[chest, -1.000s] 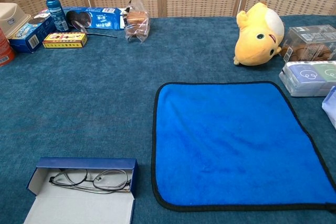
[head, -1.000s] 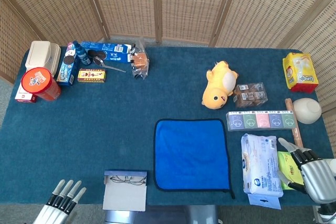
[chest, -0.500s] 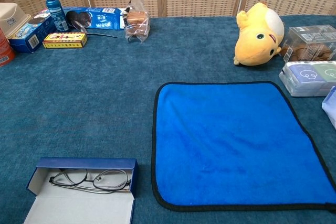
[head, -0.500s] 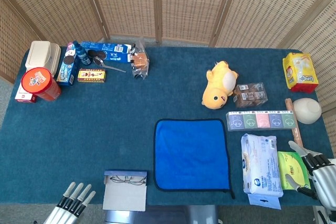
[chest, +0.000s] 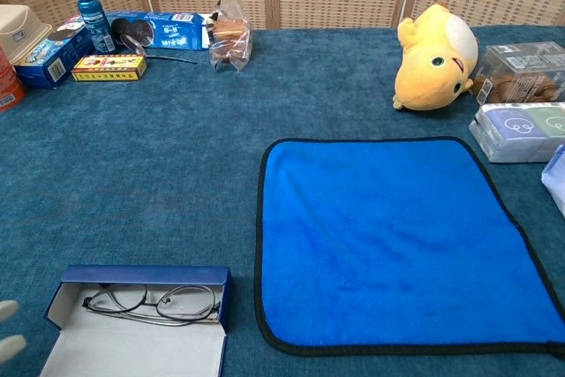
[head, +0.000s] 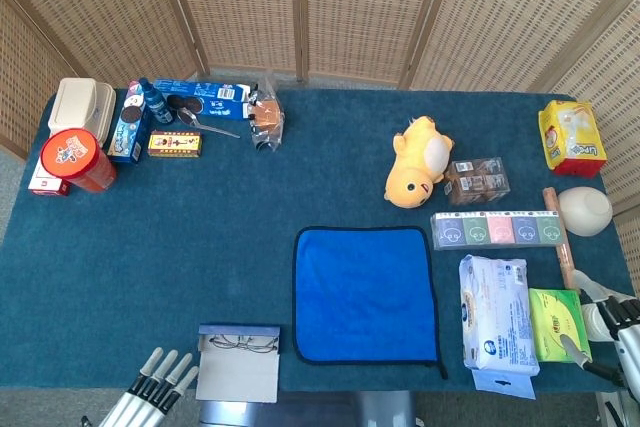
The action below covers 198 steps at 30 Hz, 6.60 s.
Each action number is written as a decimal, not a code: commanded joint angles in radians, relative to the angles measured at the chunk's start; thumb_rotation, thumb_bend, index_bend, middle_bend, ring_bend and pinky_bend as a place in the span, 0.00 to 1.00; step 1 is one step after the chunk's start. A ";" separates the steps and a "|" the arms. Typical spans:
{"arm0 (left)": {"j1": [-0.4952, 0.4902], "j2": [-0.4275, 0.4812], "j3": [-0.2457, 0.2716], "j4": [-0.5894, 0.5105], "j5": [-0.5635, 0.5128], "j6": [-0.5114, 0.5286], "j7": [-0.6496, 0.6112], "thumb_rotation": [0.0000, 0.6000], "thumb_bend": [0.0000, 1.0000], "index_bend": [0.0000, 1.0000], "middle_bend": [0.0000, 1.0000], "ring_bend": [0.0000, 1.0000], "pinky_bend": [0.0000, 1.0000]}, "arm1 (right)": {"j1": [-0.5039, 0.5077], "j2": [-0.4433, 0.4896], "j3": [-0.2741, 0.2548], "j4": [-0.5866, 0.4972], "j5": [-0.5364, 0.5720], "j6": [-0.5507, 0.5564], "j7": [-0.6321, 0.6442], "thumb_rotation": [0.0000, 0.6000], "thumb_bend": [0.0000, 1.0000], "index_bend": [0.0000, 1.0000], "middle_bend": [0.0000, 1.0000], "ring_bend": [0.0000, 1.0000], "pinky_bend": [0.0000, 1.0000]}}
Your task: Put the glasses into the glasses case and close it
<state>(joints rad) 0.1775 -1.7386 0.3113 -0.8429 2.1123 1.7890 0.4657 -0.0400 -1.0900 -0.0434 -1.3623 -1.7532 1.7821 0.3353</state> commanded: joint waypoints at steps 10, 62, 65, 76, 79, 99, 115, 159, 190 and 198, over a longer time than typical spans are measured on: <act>-0.022 -0.017 0.008 -0.019 0.017 -0.043 0.067 0.87 0.34 0.00 0.00 0.00 0.00 | -0.030 -0.007 -0.008 0.095 -0.009 0.059 0.103 0.95 0.28 0.10 0.26 0.31 0.36; -0.099 -0.015 -0.024 -0.187 0.005 -0.096 0.141 0.88 0.33 0.02 0.00 0.00 0.00 | -0.073 -0.031 -0.038 0.234 -0.024 0.100 0.195 0.91 0.28 0.11 0.26 0.31 0.36; -0.103 -0.006 -0.029 -0.217 -0.009 -0.116 0.142 0.88 0.33 0.08 0.00 0.00 0.00 | -0.072 -0.033 -0.045 0.239 -0.034 0.094 0.177 0.90 0.28 0.11 0.26 0.31 0.36; -0.115 0.033 -0.044 -0.337 -0.068 -0.198 0.153 0.89 0.31 0.28 0.00 0.00 0.00 | -0.074 -0.041 -0.063 0.229 -0.057 0.093 0.157 0.90 0.28 0.11 0.26 0.31 0.36; -0.118 0.047 -0.050 -0.372 -0.087 -0.224 0.164 0.89 0.31 0.31 0.00 0.00 0.00 | -0.076 -0.043 -0.066 0.228 -0.057 0.094 0.157 0.90 0.28 0.11 0.26 0.31 0.36; -0.139 0.063 -0.090 -0.489 -0.165 -0.297 0.145 0.89 0.34 0.35 0.04 0.00 0.00 | -0.084 -0.047 -0.071 0.227 -0.050 0.094 0.156 0.90 0.28 0.11 0.26 0.31 0.36; -0.158 0.069 -0.082 -0.535 -0.178 -0.321 0.086 0.89 0.36 0.40 0.05 0.00 0.00 | -0.087 -0.044 -0.070 0.217 -0.047 0.095 0.152 0.90 0.28 0.12 0.26 0.31 0.37; -0.179 0.102 -0.160 -0.598 -0.281 -0.300 -0.032 0.87 0.38 0.49 0.10 0.00 0.00 | -0.092 -0.034 -0.077 0.185 -0.055 0.093 0.129 0.90 0.28 0.12 0.26 0.31 0.37; -0.256 0.060 -0.264 -0.659 -0.411 -0.408 0.119 0.81 0.35 0.32 0.01 0.00 0.00 | -0.104 -0.039 -0.073 0.207 -0.041 0.102 0.168 0.89 0.28 0.12 0.26 0.32 0.37; -0.273 0.058 -0.280 -0.682 -0.453 -0.434 0.155 0.82 0.35 0.32 0.00 0.00 0.00 | -0.107 -0.040 -0.072 0.211 -0.036 0.101 0.173 0.88 0.28 0.12 0.26 0.32 0.37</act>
<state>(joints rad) -0.0928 -1.6808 0.0339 -1.5222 1.6627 1.3578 0.6174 -0.1470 -1.1302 -0.1151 -1.1516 -1.7892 1.8834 0.5083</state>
